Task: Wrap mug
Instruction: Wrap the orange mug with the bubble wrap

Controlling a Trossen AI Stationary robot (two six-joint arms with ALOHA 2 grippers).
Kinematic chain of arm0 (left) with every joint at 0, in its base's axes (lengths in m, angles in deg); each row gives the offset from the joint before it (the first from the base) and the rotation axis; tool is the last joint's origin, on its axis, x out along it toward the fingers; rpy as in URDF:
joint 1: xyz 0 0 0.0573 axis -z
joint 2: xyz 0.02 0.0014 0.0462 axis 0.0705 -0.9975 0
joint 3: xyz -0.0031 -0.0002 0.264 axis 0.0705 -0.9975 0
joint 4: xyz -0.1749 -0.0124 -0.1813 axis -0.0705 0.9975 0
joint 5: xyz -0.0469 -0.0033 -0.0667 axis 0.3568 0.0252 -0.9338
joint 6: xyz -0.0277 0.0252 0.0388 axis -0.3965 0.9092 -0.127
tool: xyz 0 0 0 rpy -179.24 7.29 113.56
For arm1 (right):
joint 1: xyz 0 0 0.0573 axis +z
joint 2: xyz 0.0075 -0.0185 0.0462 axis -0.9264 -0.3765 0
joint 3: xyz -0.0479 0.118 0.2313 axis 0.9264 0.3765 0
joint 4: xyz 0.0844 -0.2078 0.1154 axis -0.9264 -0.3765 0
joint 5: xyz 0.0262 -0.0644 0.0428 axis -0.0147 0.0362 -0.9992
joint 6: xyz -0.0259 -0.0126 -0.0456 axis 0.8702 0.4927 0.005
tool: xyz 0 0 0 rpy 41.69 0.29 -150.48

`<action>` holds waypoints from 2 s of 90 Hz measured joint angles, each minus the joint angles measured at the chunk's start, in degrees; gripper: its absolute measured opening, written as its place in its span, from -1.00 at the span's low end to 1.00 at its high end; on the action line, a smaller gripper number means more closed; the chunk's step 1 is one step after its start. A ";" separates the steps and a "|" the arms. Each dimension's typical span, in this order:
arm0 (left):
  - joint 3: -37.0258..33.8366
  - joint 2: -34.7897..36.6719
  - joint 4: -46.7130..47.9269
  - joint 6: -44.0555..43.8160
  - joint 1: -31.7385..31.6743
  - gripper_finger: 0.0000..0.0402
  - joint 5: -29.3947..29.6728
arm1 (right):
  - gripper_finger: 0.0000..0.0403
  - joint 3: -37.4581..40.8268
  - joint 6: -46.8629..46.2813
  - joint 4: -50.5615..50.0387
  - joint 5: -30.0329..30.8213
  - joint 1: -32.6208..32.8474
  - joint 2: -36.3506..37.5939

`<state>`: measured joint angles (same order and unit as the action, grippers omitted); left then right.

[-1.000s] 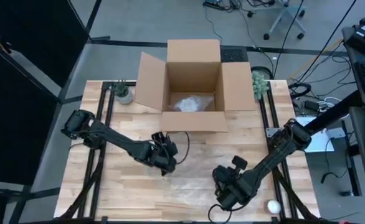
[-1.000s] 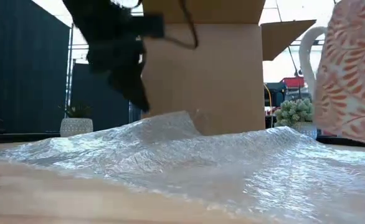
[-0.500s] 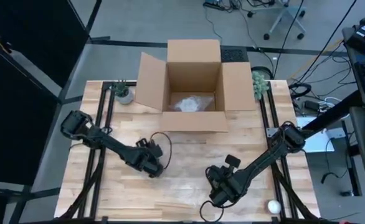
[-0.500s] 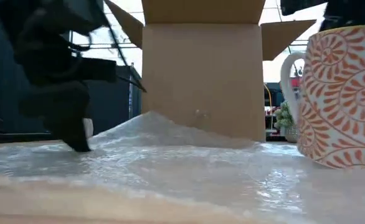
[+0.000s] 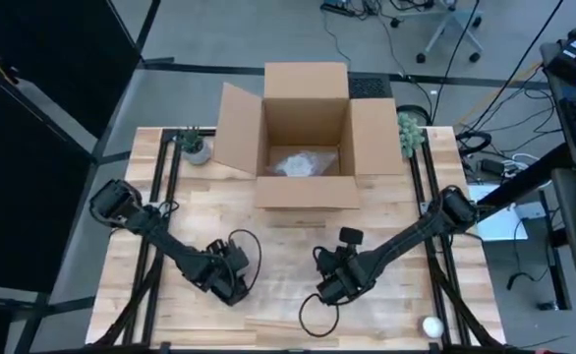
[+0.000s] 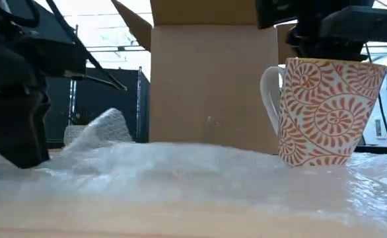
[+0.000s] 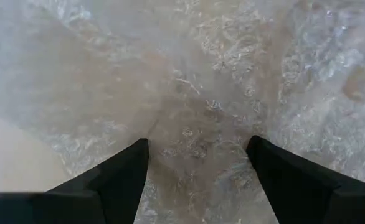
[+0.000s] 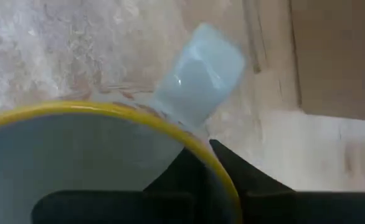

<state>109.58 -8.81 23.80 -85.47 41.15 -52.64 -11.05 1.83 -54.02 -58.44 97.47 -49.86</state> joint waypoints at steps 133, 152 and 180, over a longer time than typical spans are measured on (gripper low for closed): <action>1.83 14.42 16.58 -2.17 5.68 0.36 8.81 | -0.60 -7.67 -2.56 19.07 -13.73 -10.42 -6.87; 1.83 14.42 16.55 -2.13 5.68 0.36 8.82 | -0.28 -7.85 0.28 19.23 -15.52 -10.58 -6.85; 1.85 14.44 16.49 -2.11 5.68 0.36 8.84 | -0.09 -15.18 2.90 11.21 -18.20 -10.58 -6.78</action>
<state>111.43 5.64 40.29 -87.58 46.83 -43.80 -26.22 4.73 -42.81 -76.64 86.89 -56.64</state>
